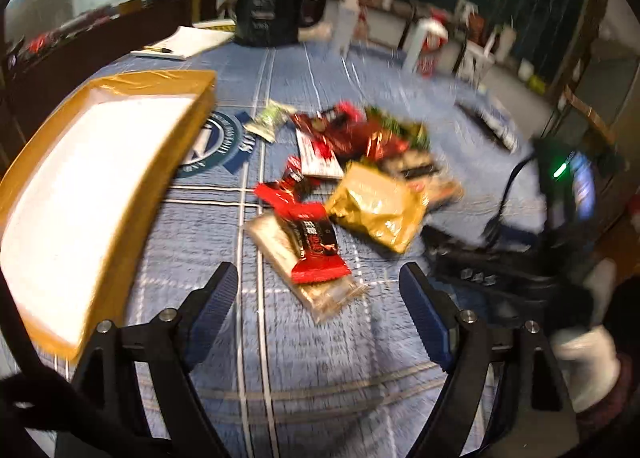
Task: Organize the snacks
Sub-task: 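Grasp the red candy packet with the left tool while the right tool grasps the yellow pastry bag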
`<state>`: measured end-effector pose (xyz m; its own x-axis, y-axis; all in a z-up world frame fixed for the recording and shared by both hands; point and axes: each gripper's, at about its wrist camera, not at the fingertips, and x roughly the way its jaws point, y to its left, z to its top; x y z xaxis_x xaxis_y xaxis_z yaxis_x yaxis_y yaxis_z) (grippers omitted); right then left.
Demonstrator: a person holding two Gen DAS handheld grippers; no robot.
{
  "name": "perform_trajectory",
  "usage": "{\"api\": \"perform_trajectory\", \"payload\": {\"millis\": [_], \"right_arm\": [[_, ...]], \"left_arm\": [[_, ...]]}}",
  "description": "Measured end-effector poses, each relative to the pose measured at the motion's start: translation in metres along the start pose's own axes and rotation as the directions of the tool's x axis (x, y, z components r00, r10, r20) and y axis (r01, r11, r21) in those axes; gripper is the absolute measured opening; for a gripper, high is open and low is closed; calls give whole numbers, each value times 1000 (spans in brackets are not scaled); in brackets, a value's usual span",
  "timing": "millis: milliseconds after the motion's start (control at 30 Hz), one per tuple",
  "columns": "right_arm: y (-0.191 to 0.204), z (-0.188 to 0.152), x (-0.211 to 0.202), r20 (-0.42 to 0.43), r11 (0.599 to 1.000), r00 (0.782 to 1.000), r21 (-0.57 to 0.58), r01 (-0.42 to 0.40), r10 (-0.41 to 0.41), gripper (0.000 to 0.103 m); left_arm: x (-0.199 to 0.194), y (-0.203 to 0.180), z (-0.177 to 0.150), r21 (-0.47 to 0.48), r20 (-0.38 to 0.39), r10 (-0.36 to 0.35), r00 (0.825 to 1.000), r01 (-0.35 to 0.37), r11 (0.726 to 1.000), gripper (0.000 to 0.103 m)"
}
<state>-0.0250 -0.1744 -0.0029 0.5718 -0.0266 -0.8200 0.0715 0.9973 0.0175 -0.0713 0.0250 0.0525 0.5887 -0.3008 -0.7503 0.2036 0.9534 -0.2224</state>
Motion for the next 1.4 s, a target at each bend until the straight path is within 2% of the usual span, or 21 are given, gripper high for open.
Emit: {"api": "perform_trajectory", "payload": {"millis": [33, 67, 100, 133, 167, 267, 367, 433, 500, 533, 600, 667, 733, 767, 800, 833, 933, 1067, 1200, 1267, 1400], "right_arm": [[0, -1, -1, 0, 1000, 1000, 1, 2, -2, 103], [-1, -3, -2, 1, 1000, 1000, 3, 4, -4, 102], [-3, -5, -5, 1, 1000, 1000, 8, 6, -6, 101], [-5, -5, -8, 4, 1000, 1000, 13, 7, -7, 93], [-7, -6, -11, 6, 1000, 1000, 22, 3, -4, 86], [-13, -6, -31, 43, 998, 999, 61, -27, 25, 81], [-8, -3, -61, 135, 997, 990, 56, -45, 37, 80], [4, -1, -76, 186, 995, 979, 22, -93, 87, 80], [18, 5, -81, 197, 987, 967, -31, -161, 164, 80], [27, 9, -79, 188, 979, 961, -63, -195, 204, 79], [43, 17, -70, 155, 963, 954, -122, -239, 256, 71], [56, 24, -55, 110, 950, 952, -161, -268, 287, 64], [67, 30, -37, 67, 944, 958, -200, -261, 279, 61], [71, 32, -30, 55, 943, 962, -220, -250, 268, 61], [75, 34, -23, 45, 940, 964, -237, -244, 261, 61], [77, 35, -18, 37, 939, 966, -248, -237, 254, 61], [81, 32, -7, 16, 925, 964, -288, -249, 265, 61], [86, 28, 0, -11, 907, 957, -316, -278, 289, 61], [93, 19, 5, -37, 899, 959, -340, -276, 280, 60], [98, 14, 2, -25, 902, 970, -363, -233, 241, 49], [98, 10, -5, -30, 914, 974, -339, -223, 226, 46]], "left_arm": [[-7, 3, 0, -4, -14, -36, 999, 36, 999, 79], [-14, 5, 0, 13, -31, -69, 997, 69, 998, 68], [-21, 6, 1, 32, -38, -87, 996, 88, 996, 61], [-29, 8, 0, 39, -28, -90, 996, 91, 995, 61], [-39, 12, 1, 37, 0, -79, 997, 79, 996, 61], [-68, 23, 9, 37, 116, -17, 993, 13, 999, 61], [-94, 30, 22, 59, 233, 70, 970, -86, 995, 62], [-108, 31, 27, 82, 314, 129, 941, -162, 983, 67], [-110, 31, 29, 105, 349, 147, 925, -195, 975, 91], [-106, 31, 30, 115, 352, 148, 924, -200, 973, 93], [-97, 35, 28, 110, 335, 129, 933, -175, 978, 93], [-88, 43, 23, 86, 305, 78, 949, -109, 990, 91], [-80, 51, 20, 69, 264, 43, 964, -63, 996, 74], [-70, 57, 19, 58, 231, 22, 973, -36, 998, 53], [-66, 59, 18, 48, 213, 4, 977, -14, 999, 40], [-59, 65, 18, 29, 186, -23, 982, 18, 999, 36], [-43, 72, 17, -11, 135, -52, 989, 54, 999, 34], [-34, 66, 16, 1, 130, -69, 989, 69, 998, 34], [-31, 57, 14, 35, 132, -81, 988, 77, 996, 34], [-30, 53, 14, 50, 138, -85, 987, 79, 996, 34], [-27, 46, 15, 65, 138, -99, 985, 91, 994, 34]]}}
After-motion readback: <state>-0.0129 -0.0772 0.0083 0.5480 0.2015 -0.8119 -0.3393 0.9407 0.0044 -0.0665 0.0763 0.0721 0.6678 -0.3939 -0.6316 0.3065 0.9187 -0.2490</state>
